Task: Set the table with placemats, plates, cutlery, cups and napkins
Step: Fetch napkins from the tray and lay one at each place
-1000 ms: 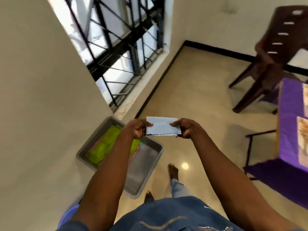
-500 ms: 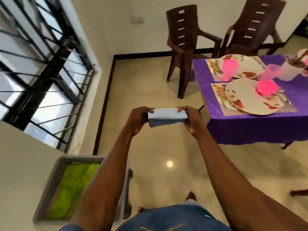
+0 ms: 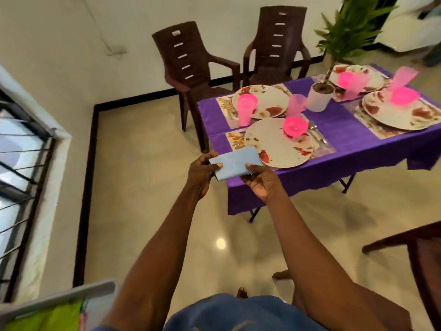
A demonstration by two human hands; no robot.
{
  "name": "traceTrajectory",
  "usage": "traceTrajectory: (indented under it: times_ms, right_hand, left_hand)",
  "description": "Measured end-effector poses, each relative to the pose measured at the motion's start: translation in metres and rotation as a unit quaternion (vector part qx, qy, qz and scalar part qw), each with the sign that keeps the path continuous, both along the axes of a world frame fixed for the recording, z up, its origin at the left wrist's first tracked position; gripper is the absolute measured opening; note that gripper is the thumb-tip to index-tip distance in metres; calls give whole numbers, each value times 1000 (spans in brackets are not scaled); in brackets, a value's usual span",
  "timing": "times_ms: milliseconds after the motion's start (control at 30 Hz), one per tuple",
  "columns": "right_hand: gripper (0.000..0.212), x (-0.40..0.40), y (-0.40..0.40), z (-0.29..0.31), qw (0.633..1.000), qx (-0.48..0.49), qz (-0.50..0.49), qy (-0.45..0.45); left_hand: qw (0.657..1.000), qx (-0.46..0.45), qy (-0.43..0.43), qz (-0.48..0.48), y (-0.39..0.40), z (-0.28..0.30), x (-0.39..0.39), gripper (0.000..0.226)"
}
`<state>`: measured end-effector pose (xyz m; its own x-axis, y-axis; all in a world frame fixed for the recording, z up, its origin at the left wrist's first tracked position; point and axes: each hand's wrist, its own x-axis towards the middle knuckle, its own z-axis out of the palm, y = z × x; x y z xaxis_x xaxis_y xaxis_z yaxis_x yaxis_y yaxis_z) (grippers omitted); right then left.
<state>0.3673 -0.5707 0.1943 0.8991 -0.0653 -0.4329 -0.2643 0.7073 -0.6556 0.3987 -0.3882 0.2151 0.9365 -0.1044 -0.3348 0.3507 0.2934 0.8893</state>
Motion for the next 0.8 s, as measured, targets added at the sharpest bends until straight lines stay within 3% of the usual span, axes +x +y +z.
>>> traceTrajectory:
  times_ms: [100, 200, 333, 400, 500, 633, 733, 800]
  right_hand:
    - [53, 15, -39, -2, 998, -41, -54, 16]
    - [57, 32, -80, 2, 989, -105, -106, 23]
    - [52, 64, -130, 2, 976, -200, -81, 21]
    - [54, 81, -150, 2, 965, -257, -42, 19]
    - [47, 111, -186, -5, 959, -281, -22, 37]
    - [37, 132, -216, -15, 952, -295, 12, 86]
    - [18, 152, -240, -18, 945, -313, -22, 97]
    - [26, 161, -253, -17, 925, -359, -59, 109]
  left_hand:
    - [997, 16, 31, -70, -37, -3, 20, 56]
    - [976, 46, 73, -200, -65, -5, 46, 61]
    - [938, 66, 81, -332, -121, -9, 89, 32]
    - [935, 74, 68, -339, -148, -15, 109, 22]
    - [936, 60, 54, -343, -193, -24, 147, 28]
    - [962, 22, 49, -268, -233, -32, 181, 29]
    - [966, 21, 38, -257, -268, -37, 208, 32]
    - [969, 22, 35, -244, -290, -39, 219, 30]
